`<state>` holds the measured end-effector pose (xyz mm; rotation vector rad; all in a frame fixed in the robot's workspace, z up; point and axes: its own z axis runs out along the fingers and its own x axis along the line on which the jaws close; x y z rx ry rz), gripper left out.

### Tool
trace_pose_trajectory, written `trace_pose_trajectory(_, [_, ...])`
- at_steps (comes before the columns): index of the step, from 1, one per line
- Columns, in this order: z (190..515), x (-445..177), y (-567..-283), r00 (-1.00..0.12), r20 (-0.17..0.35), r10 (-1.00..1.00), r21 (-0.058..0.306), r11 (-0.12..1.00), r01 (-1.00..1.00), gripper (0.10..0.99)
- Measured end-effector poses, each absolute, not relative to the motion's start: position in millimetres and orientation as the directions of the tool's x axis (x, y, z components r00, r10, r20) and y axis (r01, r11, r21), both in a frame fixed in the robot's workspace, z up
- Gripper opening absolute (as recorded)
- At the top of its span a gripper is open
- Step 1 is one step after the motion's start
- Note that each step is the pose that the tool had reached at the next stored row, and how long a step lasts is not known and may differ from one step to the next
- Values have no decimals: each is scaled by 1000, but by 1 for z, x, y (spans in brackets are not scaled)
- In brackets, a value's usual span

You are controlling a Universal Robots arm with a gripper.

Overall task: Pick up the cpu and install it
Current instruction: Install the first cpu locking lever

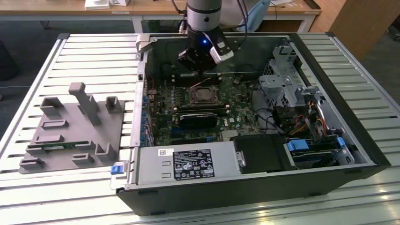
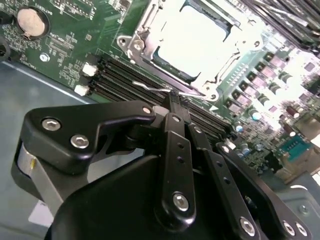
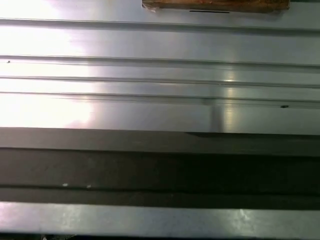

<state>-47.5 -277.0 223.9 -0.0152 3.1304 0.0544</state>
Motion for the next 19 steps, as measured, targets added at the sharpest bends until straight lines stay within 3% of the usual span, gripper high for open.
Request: trace_pose_trajectory(19, [211,-26,-277,-1000,-11,-10,35,999,-10,114])
